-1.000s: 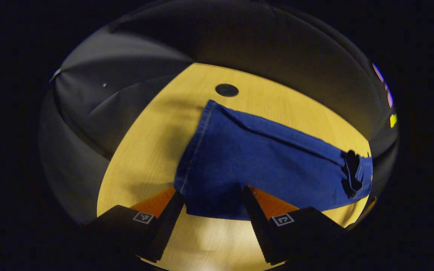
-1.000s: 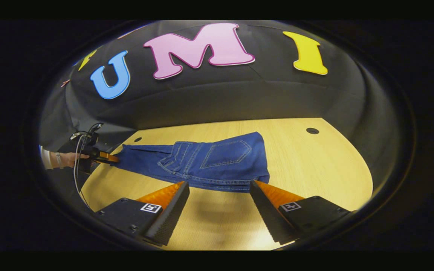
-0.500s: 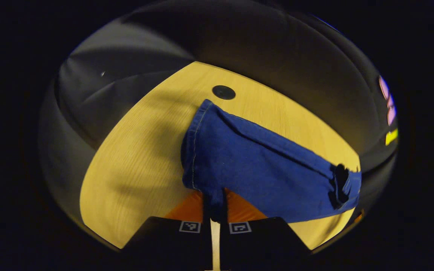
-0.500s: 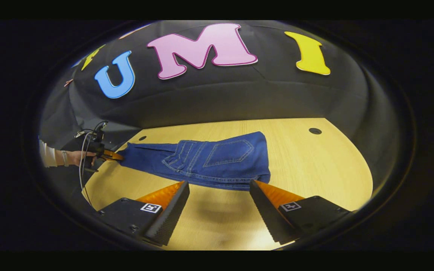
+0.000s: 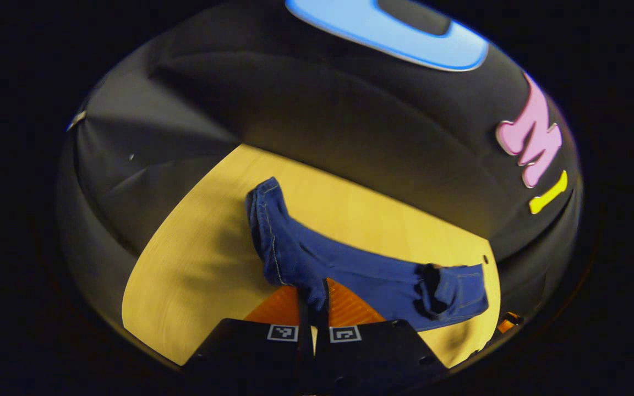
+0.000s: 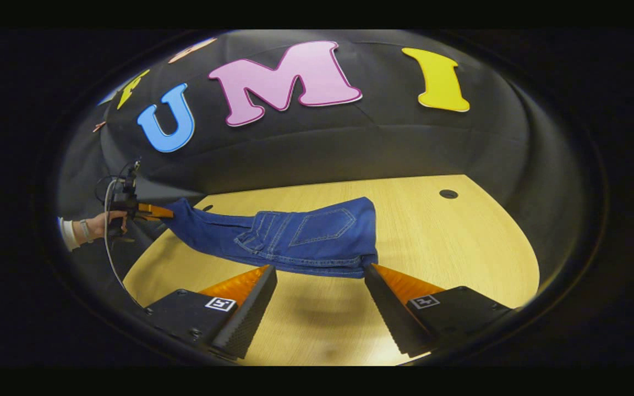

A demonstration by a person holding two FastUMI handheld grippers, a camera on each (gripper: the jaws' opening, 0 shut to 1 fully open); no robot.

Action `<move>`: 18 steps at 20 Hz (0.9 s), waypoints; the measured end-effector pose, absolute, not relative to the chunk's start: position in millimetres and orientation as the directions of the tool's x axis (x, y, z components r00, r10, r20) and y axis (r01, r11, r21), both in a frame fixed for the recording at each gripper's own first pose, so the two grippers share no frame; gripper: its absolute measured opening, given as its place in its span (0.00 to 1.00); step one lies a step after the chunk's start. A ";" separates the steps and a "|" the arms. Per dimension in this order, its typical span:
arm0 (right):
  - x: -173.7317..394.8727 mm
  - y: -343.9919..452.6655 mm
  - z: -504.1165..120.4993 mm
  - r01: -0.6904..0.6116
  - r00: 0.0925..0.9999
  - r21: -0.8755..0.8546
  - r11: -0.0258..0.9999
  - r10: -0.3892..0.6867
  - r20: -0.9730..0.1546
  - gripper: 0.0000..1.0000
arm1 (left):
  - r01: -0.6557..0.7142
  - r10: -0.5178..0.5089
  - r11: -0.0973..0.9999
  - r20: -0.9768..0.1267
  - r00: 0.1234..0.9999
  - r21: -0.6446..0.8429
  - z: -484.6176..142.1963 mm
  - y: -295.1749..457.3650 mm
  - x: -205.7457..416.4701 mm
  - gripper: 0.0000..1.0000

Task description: Grasp the waist and the cuffs of the jeans and fold them to make the two legs overlap; first hold the waist and fold one-third of the jeans toward the cuffs, then hold the cuffs and fold the remaining one-third in the same direction to finish folding.

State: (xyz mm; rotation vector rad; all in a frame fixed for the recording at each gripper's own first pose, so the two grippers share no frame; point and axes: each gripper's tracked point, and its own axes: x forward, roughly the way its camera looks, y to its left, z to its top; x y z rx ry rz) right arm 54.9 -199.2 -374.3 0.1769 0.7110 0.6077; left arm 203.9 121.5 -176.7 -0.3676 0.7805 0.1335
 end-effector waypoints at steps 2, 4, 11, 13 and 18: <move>58.1 -208.1 -369.9 -0.463 0.605 0.343 0.817 0.574 -0.551 0.98 | -0.154 -0.073 0.946 -0.650 0.757 -0.285 -143.8 74.3 216.8 0.06; 59.1 -219.8 -363.6 -0.461 0.618 0.338 0.821 0.570 -0.541 0.98 | -0.034 -0.146 0.958 -0.590 0.794 -0.283 -110.8 11.5 235.7 0.06; 59.1 -271.8 -360.9 -0.440 0.659 0.284 0.852 0.522 -0.541 0.98 | 0.301 -0.356 0.931 -0.704 0.615 -0.208 -195.5 -228.7 248.2 0.06; 61.8 -282.9 -356.6 -0.445 0.671 0.271 0.854 0.518 -0.530 0.98 | 0.351 -0.295 0.931 -0.781 0.551 -0.103 -238.6 -239.6 239.9 0.01; 74.8 -294.3 -347.8 -0.477 0.683 0.245 0.844 0.531 -0.501 0.98 | 0.317 -0.168 0.948 -0.886 0.432 -0.025 -294.0 -243.1 212.5 0.28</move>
